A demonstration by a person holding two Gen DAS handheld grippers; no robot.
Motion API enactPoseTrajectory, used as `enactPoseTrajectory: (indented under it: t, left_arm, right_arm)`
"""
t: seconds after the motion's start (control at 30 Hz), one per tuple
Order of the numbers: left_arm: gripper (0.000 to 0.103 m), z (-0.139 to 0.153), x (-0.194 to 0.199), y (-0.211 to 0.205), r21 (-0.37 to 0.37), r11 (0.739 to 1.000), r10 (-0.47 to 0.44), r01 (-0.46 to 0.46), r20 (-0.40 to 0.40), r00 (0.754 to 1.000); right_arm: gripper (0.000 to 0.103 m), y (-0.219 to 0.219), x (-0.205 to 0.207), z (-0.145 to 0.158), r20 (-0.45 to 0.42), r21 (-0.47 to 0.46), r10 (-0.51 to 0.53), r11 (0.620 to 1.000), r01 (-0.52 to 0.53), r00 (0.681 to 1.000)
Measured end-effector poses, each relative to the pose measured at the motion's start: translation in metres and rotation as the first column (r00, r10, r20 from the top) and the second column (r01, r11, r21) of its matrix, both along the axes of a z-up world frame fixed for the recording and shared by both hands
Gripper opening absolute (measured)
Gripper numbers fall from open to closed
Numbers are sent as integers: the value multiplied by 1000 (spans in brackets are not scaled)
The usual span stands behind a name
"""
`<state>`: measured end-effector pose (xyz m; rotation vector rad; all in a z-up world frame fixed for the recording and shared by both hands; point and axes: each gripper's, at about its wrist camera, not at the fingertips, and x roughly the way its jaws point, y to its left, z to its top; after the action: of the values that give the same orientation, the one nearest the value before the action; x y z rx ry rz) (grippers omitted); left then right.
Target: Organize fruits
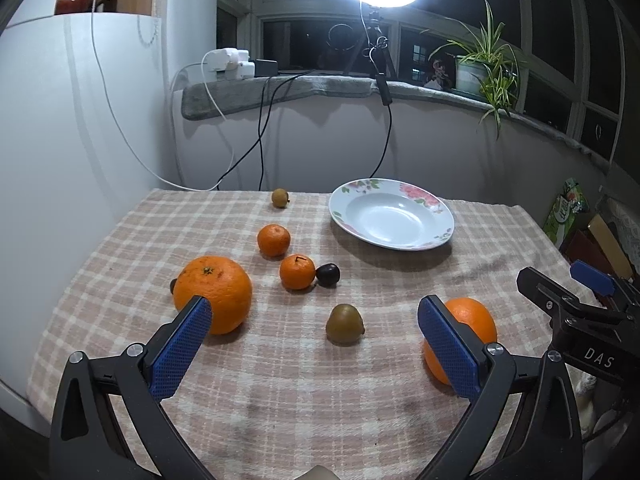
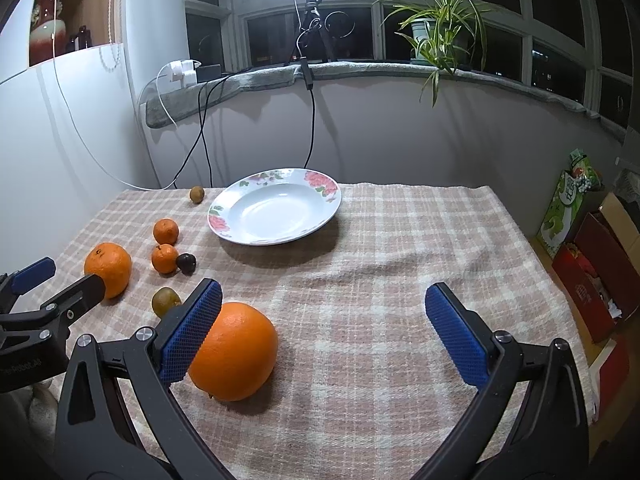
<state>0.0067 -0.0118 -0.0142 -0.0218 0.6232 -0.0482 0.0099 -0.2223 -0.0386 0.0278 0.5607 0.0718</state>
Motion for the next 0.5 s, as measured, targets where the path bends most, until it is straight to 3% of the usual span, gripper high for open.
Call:
enactPoseTrajectory:
  t: [0.5]
  left_arm:
    - [102, -2, -3, -2, -8, 1000, -3, 3, 1, 1000]
  right_arm:
    - [103, 8, -1, 0, -1, -11, 17, 1000, -17, 1000]
